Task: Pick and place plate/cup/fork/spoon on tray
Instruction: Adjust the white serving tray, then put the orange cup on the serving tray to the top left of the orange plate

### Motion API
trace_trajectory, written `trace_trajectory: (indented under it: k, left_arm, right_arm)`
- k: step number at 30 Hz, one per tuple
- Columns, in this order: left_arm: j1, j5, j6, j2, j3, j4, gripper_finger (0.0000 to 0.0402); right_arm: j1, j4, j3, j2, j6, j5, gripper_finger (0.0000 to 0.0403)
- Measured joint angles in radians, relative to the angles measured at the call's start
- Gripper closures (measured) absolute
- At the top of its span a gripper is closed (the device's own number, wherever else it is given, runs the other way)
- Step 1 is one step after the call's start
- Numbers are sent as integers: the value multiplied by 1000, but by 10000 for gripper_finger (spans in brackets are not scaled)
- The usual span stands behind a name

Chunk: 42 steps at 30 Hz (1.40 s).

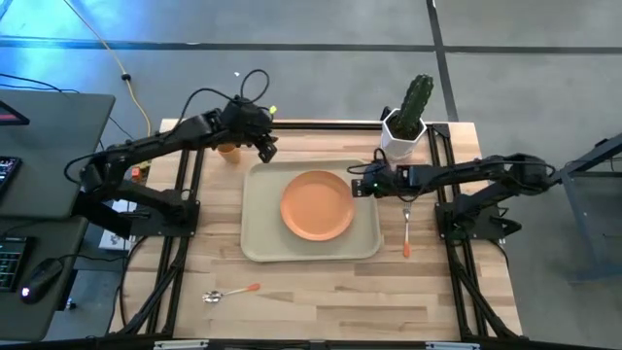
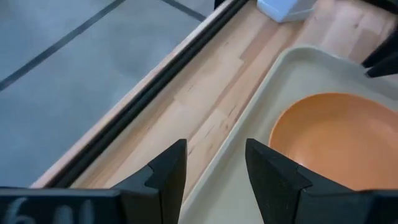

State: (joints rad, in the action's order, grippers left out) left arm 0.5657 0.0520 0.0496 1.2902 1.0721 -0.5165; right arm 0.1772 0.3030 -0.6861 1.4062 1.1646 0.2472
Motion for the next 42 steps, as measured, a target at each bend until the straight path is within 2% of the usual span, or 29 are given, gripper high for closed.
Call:
trace_trajectory:
  k: [6, 9, 13, 20, 24, 30, 34, 42]
  left_arm:
    - [40, 0, -44, -9, 0, -11, 250]
    - [67, 0, -44, -13, 0, -49, 250]
    - [125, -1, -70, -15, 0, -103, 250]
    - [204, 0, -88, -14, 0, -117, 250]
    - [232, -5, -85, -14, 8, -151, 250]
    - [270, -17, -43, -14, 79, -209, 250]
    - [292, -13, 9, -15, 125, -235, 250]
    - [380, 43, 132, -8, 128, -344, 250]
  right_arm:
    - [-15, -55, 1, 155, -78, -30, 270]
    - [-40, -108, -5, 192, -38, -17, 270]
    - [-86, -93, -5, 200, 38, 12, 270]
    - [-151, -58, -2, 162, 93, -1, 270]
    - [-155, 14, -51, 96, 77, 61, 270]
    - [-102, 160, -123, -5, -48, 138, 270]
    - [-63, 188, -142, -53, -139, 127, 270]
    - [-30, 180, -175, -129, -264, 83, 270]
